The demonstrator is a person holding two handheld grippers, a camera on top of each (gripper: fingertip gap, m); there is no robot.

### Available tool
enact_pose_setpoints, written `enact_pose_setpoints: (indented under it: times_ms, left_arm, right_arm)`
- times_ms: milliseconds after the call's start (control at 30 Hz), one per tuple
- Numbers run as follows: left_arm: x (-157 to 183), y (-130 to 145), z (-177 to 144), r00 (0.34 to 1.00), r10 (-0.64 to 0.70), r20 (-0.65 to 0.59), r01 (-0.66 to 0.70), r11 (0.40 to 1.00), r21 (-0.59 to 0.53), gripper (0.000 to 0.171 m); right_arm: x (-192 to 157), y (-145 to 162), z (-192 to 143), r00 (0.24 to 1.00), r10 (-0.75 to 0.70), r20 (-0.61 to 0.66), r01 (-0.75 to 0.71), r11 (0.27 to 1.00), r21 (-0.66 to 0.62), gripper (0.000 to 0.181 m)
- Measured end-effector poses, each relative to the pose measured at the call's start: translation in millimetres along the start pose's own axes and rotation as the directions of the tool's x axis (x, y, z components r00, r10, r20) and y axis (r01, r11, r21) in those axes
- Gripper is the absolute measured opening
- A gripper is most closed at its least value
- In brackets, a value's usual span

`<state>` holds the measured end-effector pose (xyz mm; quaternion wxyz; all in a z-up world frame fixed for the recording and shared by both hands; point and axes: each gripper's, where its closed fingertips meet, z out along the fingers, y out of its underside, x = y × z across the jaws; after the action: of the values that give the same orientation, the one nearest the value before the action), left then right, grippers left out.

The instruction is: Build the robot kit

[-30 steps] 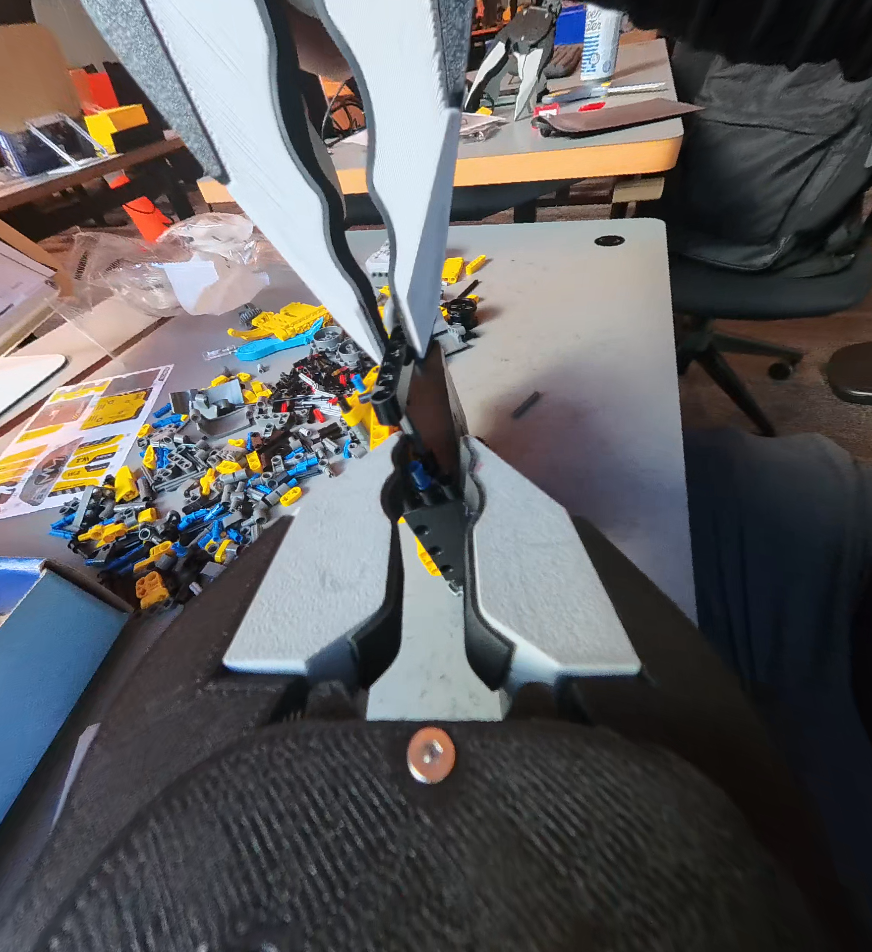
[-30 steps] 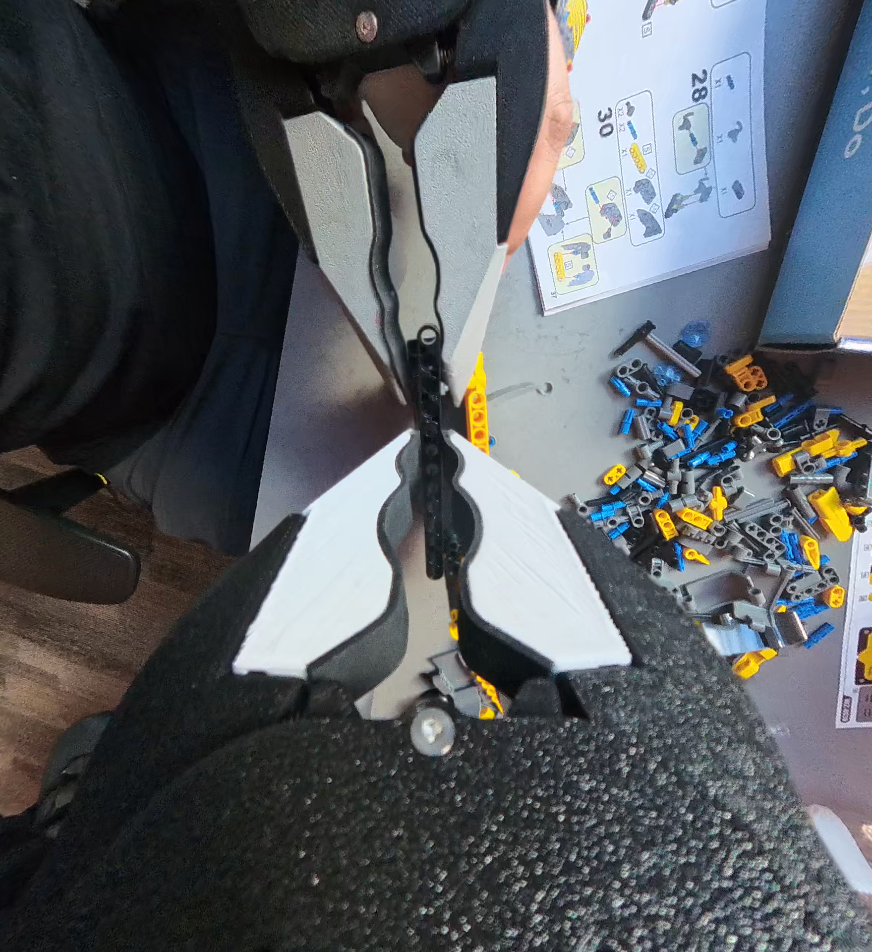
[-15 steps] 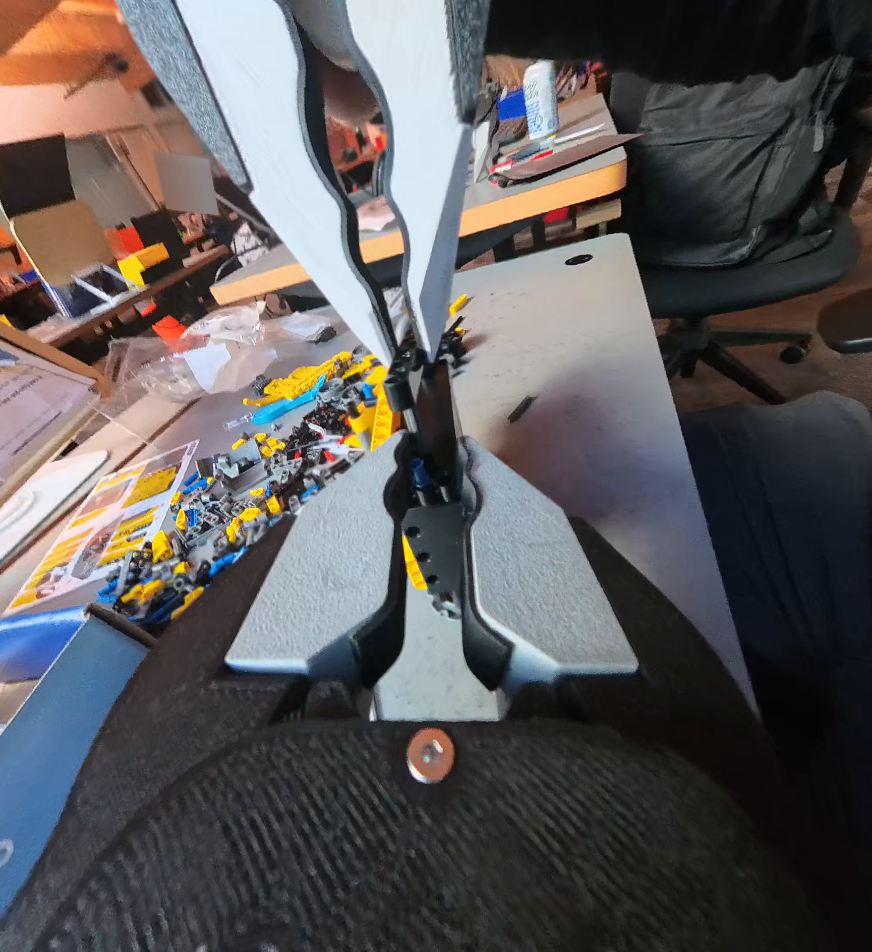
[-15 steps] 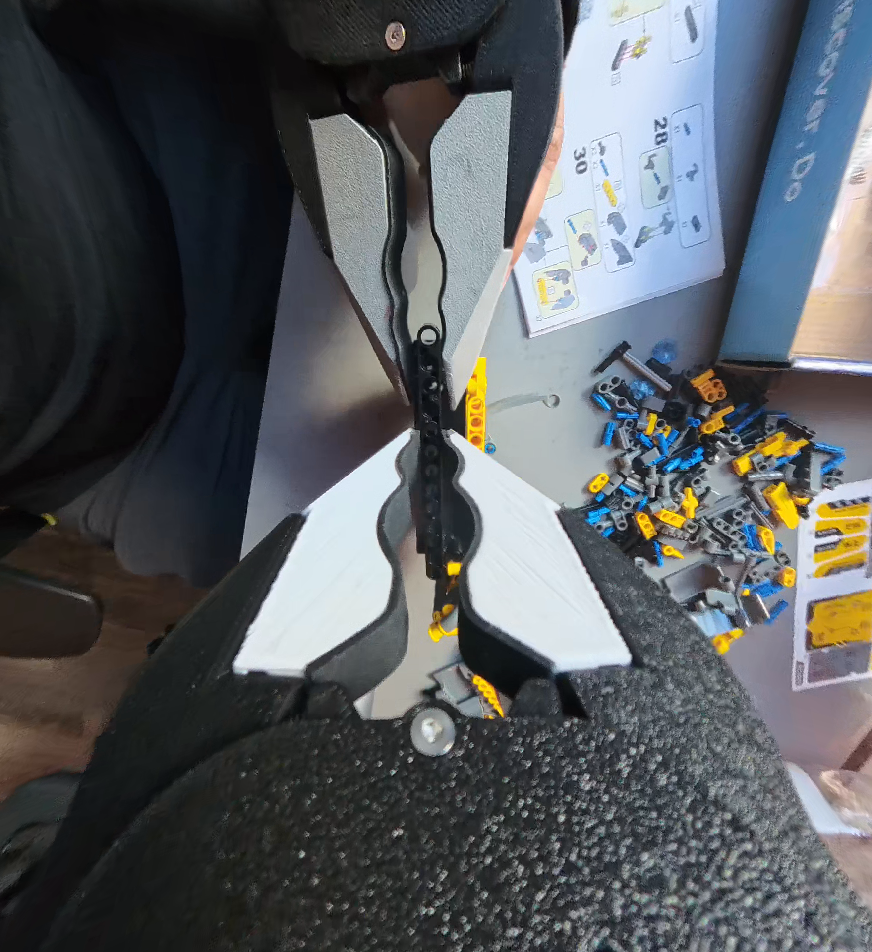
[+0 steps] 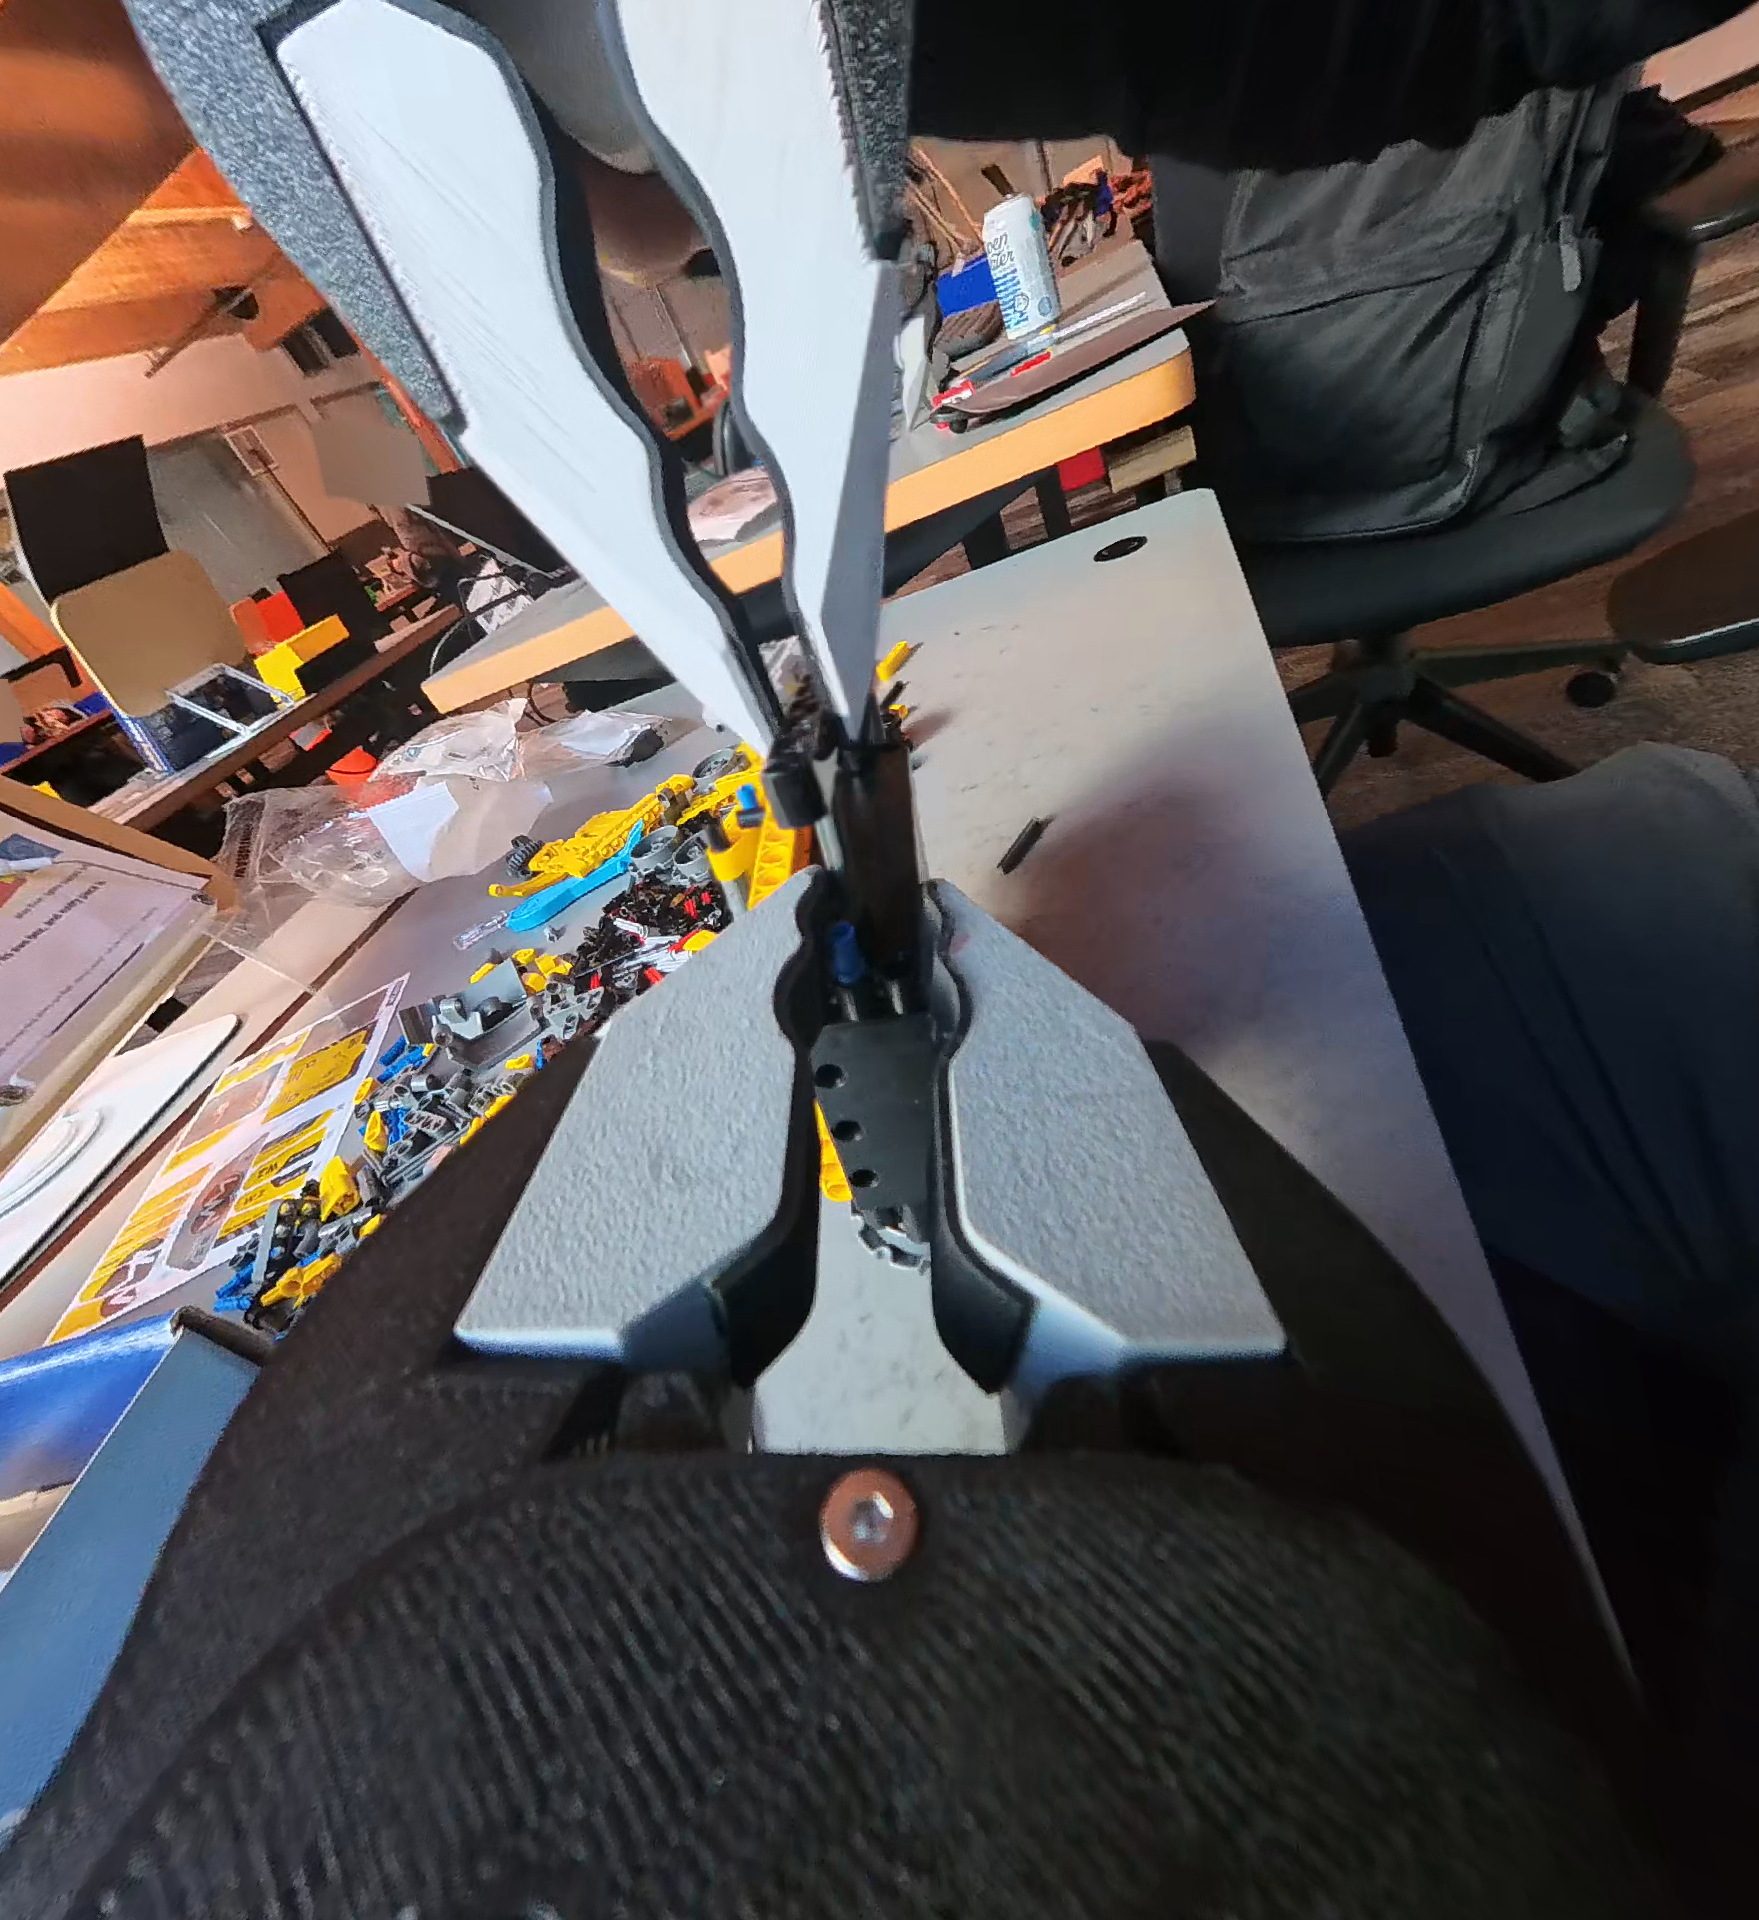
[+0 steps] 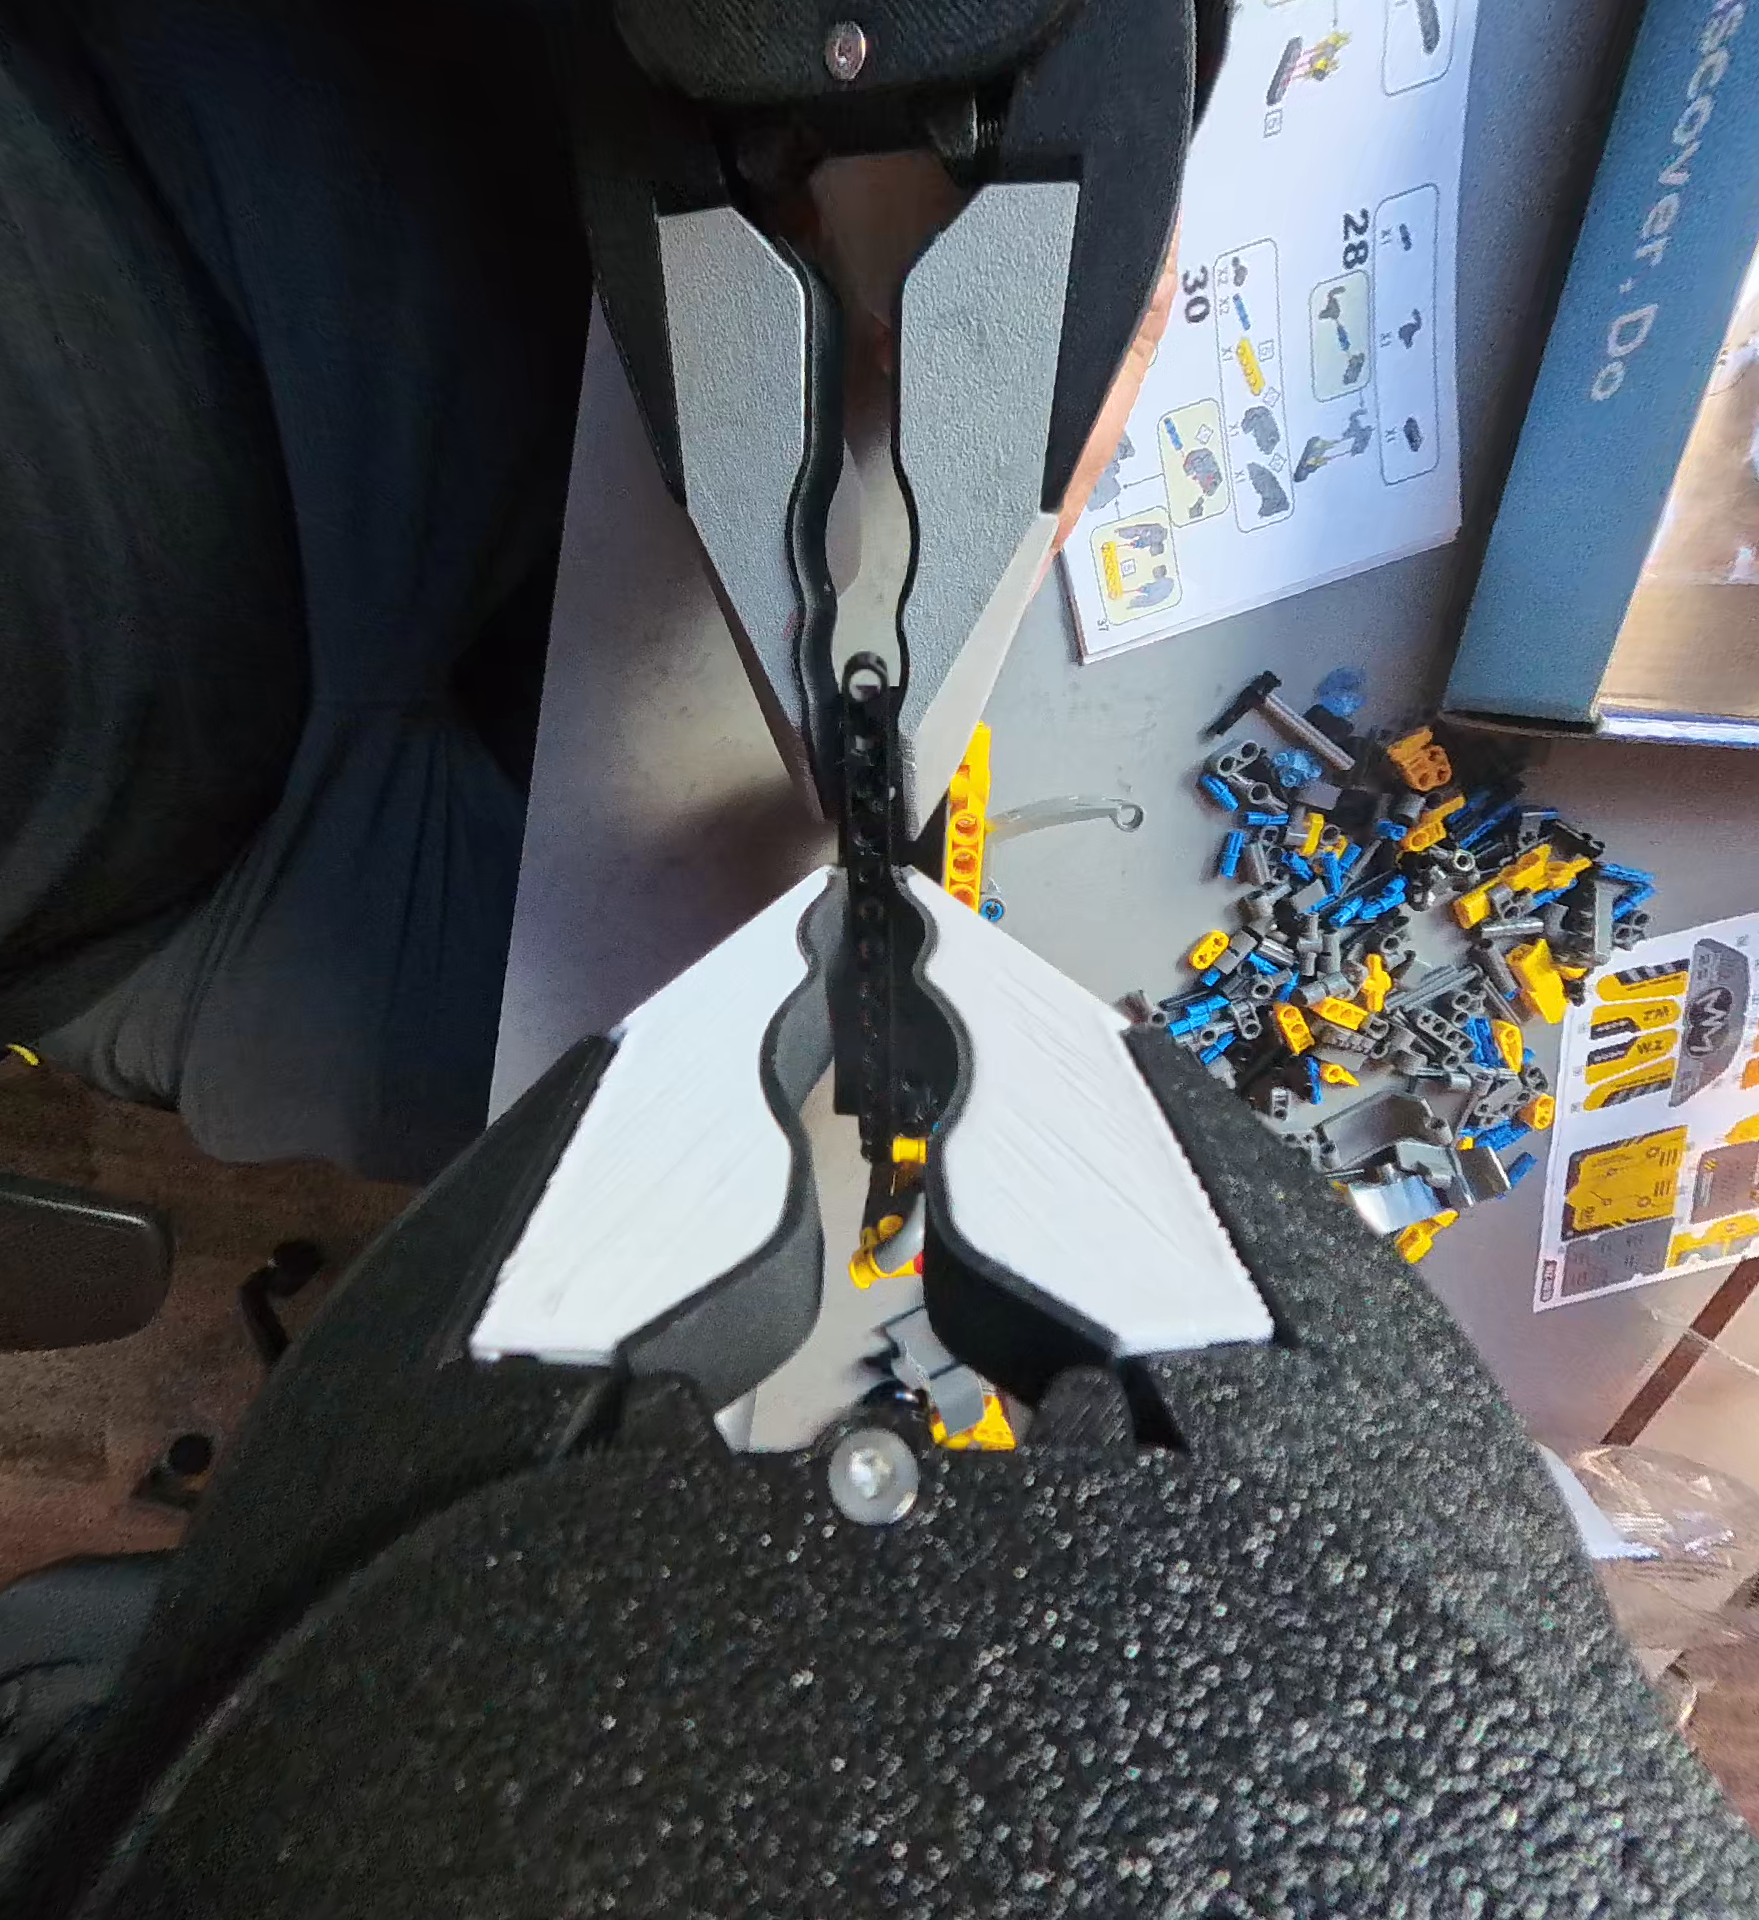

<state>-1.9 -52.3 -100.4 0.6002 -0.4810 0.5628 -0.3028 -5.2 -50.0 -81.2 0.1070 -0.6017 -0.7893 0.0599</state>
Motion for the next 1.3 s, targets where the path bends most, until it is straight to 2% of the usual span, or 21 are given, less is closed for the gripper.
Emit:
enact_pose_setpoints:
  times_ms: [367, 433, 533, 600, 700, 767, 833, 900, 933, 967, 1300]
  left_arm:
    - [-3.9, 1.6, -1.4, 1.000, 0.002, 0.019, -0.001, 1.000, -0.013, 0.013]
    - [-9.1, 3.8, -3.4, 0.999, -0.019, 0.032, 0.020, 1.000, -0.020, 0.014]
    - [-17.1, 6.9, -3.9, 0.996, -0.070, 0.059, 0.072, 0.997, -0.030, 0.014]
    - [-19.1, 7.5, -3.6, 0.994, -0.080, 0.068, 0.083, 0.996, -0.034, 0.014]
    - [-17.2, 6.7, -2.6, 0.995, -0.077, 0.064, 0.079, 0.996, -0.028, 0.014]
    - [-16.3, 6.1, -2.7, 0.995, -0.078, 0.061, 0.080, 0.997, -0.021, 0.014]
    - [-16.4, 6.2, -2.7, 0.994, -0.086, 0.060, 0.087, 0.996, -0.017, 0.014]
    - [-17.0, 6.4, -2.7, 0.994, -0.091, 0.059, 0.092, 0.996, -0.016, 0.014]
    - [-17.1, 6.5, -2.8, 0.994, -0.093, 0.060, 0.094, 0.995, -0.016, 0.014]
    - [-16.9, 6.4, -2.7, 0.994, -0.094, 0.059, 0.095, 0.995, -0.015, 0.014]
    - [-14.2, 5.3, -2.4, 0.995, -0.088, 0.048, 0.089, 0.996, -0.013, 0.014]
  right_arm:
    - [0.7, 6.9, 0.3, 0.999, 0.036, 0.012, -0.036, 0.999, -0.011, 0.008]
    - [-0.1, 17.4, -2.8, 0.993, 0.119, 0.022, -0.119, 0.993, 0.014, 0.007]
    - [-28.0, 23.9, -8.4, 0.954, 0.276, 0.115, -0.290, 0.949, 0.123, 0.007]
    - [-50.0, 42.5, 12.2, 0.917, 0.374, 0.139, -0.390, 0.913, 0.116, 0.007]
    - [-77.0, 76.3, 74.3, 0.864, 0.480, 0.150, -0.488, 0.872, 0.019, 0.007]
    - [-82.8, 88.8, 98.7, 0.856, 0.501, 0.129, -0.505, 0.863, -0.005, 0.008]
    - [-79.6, 79.8, 92.5, 0.845, 0.516, 0.142, -0.529, 0.845, 0.077, 0.008]
    - [-75.4, 84.0, 90.8, 0.855, 0.511, 0.083, -0.517, 0.852, 0.083, 0.011]
    - [-76.3, 84.8, 92.2, 0.861, 0.505, 0.065, -0.509, 0.857, 0.081, 0.022]
    - [-79.2, 84.3, 94.2, 0.864, 0.499, 0.062, -0.503, 0.861, 0.080, 0.023]
    - [-71.0, 76.1, 92.9, 0.865, 0.501, -0.014, -0.488, 0.849, 0.204, 0.019]
